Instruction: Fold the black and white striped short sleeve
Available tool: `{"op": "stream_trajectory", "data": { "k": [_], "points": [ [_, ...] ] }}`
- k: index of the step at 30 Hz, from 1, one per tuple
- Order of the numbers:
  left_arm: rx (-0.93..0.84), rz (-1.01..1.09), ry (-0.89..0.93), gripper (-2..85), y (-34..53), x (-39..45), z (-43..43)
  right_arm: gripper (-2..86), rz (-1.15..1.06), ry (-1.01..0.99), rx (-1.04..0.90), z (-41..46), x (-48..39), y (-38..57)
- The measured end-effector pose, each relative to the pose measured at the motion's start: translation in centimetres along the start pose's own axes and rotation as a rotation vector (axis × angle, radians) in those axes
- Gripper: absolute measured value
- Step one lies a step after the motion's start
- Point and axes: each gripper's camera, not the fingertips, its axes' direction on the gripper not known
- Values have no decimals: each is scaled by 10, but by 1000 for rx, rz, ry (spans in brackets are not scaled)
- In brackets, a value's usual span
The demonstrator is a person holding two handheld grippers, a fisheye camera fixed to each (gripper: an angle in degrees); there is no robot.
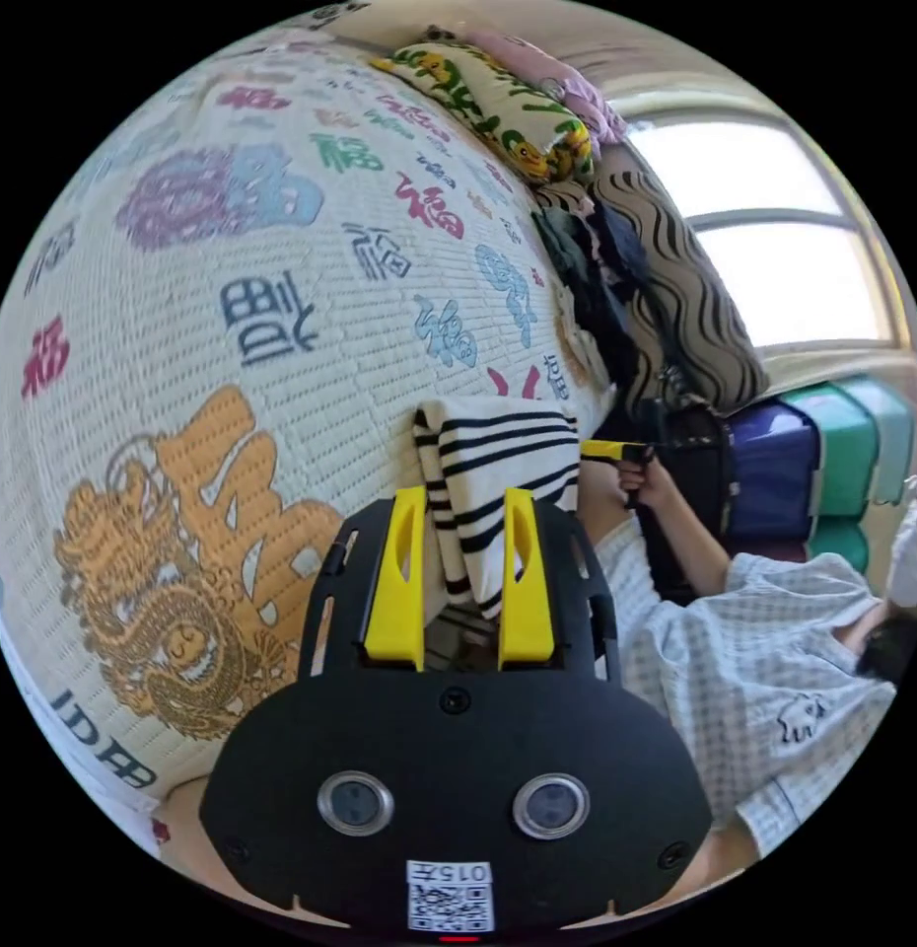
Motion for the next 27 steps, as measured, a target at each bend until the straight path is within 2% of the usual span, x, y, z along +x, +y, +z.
{"op": "stream_trajectory", "data": {
  "k": [5,10,12,14,19,22,27],
  "points": [
    [-39,-94,214,138,-1,-69,15,128,27,-145,-73,-21,7,-13],
    [-11,-98,398,131,-26,-99,40,103,30,-145,-96,-41,-8,-28],
    [-39,-75,389,112,-41,-95,59,100,34,-157,-73,-53,-14,-26],
    [-57,-22,237,96,-54,-86,71,92,42,-178,-77,-64,-21,-31],
    [-63,-99,354,84,-62,-113,87,58,-13,-235,-158,-55,-46,-51],
    [-65,-112,336,76,-66,-115,97,51,-6,-260,-129,-70,-54,-47],
    [-73,-66,372,66,-80,-93,106,41,-76,-177,-69,-116,-97,-38]
  ]
}}
